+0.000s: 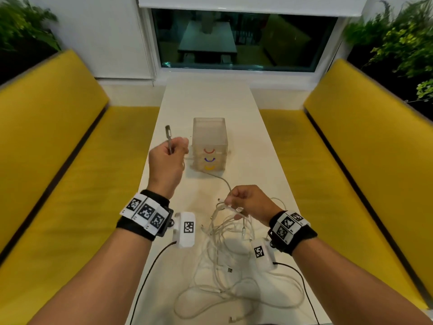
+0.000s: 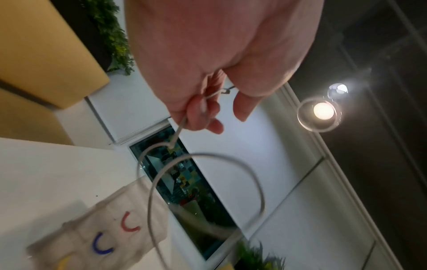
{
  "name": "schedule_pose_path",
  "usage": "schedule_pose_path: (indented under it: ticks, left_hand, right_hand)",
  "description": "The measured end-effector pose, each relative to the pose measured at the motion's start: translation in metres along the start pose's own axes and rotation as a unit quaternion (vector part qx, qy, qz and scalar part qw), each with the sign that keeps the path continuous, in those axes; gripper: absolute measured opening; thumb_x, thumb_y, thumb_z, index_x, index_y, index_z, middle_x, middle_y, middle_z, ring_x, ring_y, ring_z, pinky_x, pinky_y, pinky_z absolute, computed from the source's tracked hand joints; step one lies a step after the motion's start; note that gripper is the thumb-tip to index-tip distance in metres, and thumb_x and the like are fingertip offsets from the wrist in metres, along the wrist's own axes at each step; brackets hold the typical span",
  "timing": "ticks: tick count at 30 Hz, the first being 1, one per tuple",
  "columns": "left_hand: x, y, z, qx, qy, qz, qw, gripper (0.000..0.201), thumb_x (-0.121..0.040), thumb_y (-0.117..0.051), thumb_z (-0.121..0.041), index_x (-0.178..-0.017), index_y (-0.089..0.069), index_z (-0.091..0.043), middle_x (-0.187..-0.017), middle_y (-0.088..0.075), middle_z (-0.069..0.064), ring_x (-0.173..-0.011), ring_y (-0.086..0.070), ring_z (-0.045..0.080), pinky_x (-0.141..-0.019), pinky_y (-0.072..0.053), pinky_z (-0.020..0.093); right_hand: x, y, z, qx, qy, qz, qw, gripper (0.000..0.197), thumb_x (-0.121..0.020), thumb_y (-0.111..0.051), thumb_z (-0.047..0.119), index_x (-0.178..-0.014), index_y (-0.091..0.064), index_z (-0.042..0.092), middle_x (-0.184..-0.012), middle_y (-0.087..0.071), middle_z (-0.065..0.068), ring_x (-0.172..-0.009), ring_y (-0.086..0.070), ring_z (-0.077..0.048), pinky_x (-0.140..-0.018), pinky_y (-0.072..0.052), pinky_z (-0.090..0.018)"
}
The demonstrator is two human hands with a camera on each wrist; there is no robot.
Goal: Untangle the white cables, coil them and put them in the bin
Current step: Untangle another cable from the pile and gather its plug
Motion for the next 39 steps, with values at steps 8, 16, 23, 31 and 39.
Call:
schedule_pose_path:
  ticks: [8, 16, 23, 31, 39]
  left_hand:
    - [0.054, -0.041, 0.042, -0.155, 0.021, 0.202, 0.967, 0.035, -0.080, -0.080, -0.044, -0.075, -0.072, -0.010, -0.073, -0.072, 0.008, -0.064, -0.059, 0.012, -0.068, -0.054, 0.041]
    - [0.040, -0.039, 0.042, -0.174, 0.045, 0.138, 0.974, 0.030, -0.087, -0.074, -0.026, -0.066, -0.073, -0.005, -0.064, -0.073, 0.002, -0.064, -0.068, 0.017, -0.071, -0.058, 0.034]
    - [0.031, -0.034, 0.021, -0.112, 0.050, 0.115, 0.986, 0.026, -0.090, -0.068, -0.009, -0.063, -0.066, -0.008, -0.054, -0.058, -0.003, -0.040, -0.046, -0.001, -0.047, -0.035, 0.015]
    - [-0.009, -0.005, -0.021, 0.061, 0.013, 0.024, 0.998, 0.019, -0.095, -0.066, -0.018, -0.077, -0.066, -0.012, -0.064, -0.056, 0.000, -0.046, -0.037, 0.008, -0.042, -0.031, 0.022]
    - [-0.005, 0.002, 0.020, -0.140, 0.015, 0.019, 0.990, 0.035, -0.099, -0.056, -0.041, -0.084, -0.069, -0.012, -0.075, -0.065, -0.002, -0.064, -0.054, 0.012, -0.064, -0.042, 0.029]
  right_hand:
    - [0.006, -0.011, 0.024, 0.030, 0.119, -0.041, 0.992, 0.008, -0.094, -0.060, 0.015, -0.091, -0.058, 0.008, -0.073, -0.060, -0.008, -0.054, -0.051, -0.021, -0.042, -0.050, -0.032]
    - [0.010, -0.014, 0.024, 0.005, 0.166, -0.069, 0.984, 0.017, -0.089, -0.069, 0.003, -0.102, -0.075, 0.012, -0.067, -0.056, 0.001, -0.053, -0.047, -0.030, -0.037, -0.046, -0.032]
    - [0.013, -0.022, 0.006, -0.043, 0.039, 0.024, 0.998, 0.004, -0.091, -0.063, 0.000, -0.091, -0.066, 0.000, -0.077, -0.068, -0.010, -0.047, -0.058, -0.027, -0.041, -0.049, -0.030]
    - [0.019, -0.031, -0.054, -0.016, -0.091, 0.038, 0.995, 0.017, -0.099, -0.058, 0.016, -0.100, -0.070, 0.004, -0.092, -0.068, -0.009, -0.075, -0.069, -0.025, -0.054, -0.055, -0.032]
    - [0.013, -0.018, -0.023, 0.098, -0.009, -0.096, 0.991, 0.023, -0.096, -0.057, 0.016, -0.083, -0.076, 0.013, -0.066, -0.071, -0.002, -0.048, -0.053, -0.005, -0.052, -0.041, -0.026]
Point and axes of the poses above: each hand's wrist, its own x-axis away from the middle knuckle, its own y-axis out of the back of the hand, z = x × y, the point moved 3 cm from there along -x, towards the middle knuckle
